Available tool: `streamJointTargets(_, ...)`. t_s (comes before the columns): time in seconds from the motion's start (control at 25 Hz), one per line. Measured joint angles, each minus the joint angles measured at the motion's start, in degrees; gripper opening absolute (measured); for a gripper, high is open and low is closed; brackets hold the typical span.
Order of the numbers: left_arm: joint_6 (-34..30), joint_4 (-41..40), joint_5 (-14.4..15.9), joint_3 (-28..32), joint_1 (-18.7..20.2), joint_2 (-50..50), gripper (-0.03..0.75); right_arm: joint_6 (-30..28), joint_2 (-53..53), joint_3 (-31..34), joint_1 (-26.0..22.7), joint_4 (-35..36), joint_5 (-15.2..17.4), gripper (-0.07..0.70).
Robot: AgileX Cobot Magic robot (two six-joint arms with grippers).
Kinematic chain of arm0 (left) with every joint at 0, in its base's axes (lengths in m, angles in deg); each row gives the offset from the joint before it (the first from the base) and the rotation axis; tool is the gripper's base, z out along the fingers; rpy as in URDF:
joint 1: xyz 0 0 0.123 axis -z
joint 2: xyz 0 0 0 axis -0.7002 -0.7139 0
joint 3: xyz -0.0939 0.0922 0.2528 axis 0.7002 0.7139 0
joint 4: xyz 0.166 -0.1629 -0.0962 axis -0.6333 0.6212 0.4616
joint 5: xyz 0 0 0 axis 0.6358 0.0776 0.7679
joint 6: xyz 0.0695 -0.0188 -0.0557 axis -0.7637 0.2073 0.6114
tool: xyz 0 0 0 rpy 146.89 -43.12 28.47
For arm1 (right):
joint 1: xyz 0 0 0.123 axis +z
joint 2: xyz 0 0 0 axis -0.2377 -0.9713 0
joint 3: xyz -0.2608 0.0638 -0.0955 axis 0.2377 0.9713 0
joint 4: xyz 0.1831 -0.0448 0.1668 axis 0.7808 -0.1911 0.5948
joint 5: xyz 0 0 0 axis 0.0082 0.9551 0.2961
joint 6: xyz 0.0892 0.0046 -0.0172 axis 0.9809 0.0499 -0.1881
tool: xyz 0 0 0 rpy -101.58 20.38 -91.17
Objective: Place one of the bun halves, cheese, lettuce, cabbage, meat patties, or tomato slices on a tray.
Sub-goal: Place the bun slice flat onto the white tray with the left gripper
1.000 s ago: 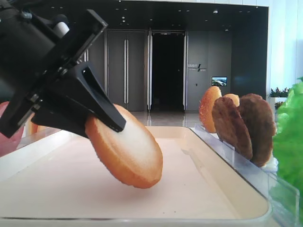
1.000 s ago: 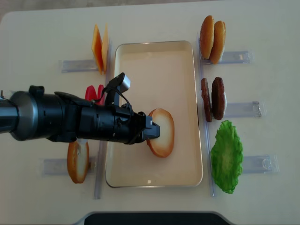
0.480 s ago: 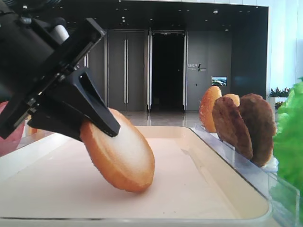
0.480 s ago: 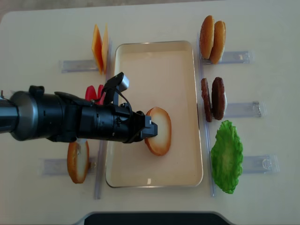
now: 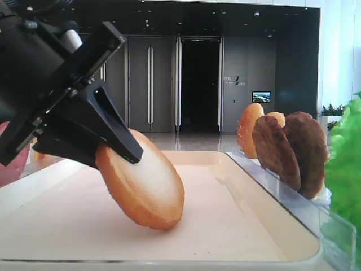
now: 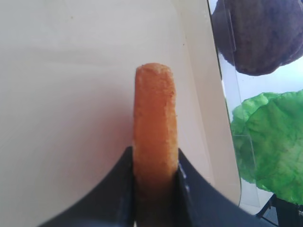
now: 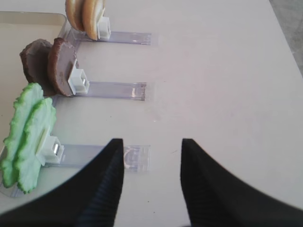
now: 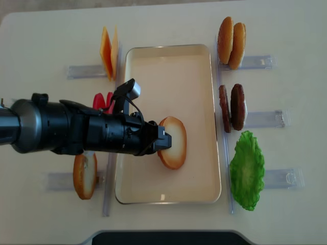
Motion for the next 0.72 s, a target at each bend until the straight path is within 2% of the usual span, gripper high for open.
streamJointTargets(0.56,3.2,-0.3,-0.8,0.0,0.0,0.0,0.139,0.0,0.0,0.0,0.0,0.0,0.0,0.306)
streamJointTargets(0.72,4.0,-0.5,-0.9,0.0,0.0,0.0,0.207,0.0,0.0,0.0,0.0,0.0,0.0,0.306)
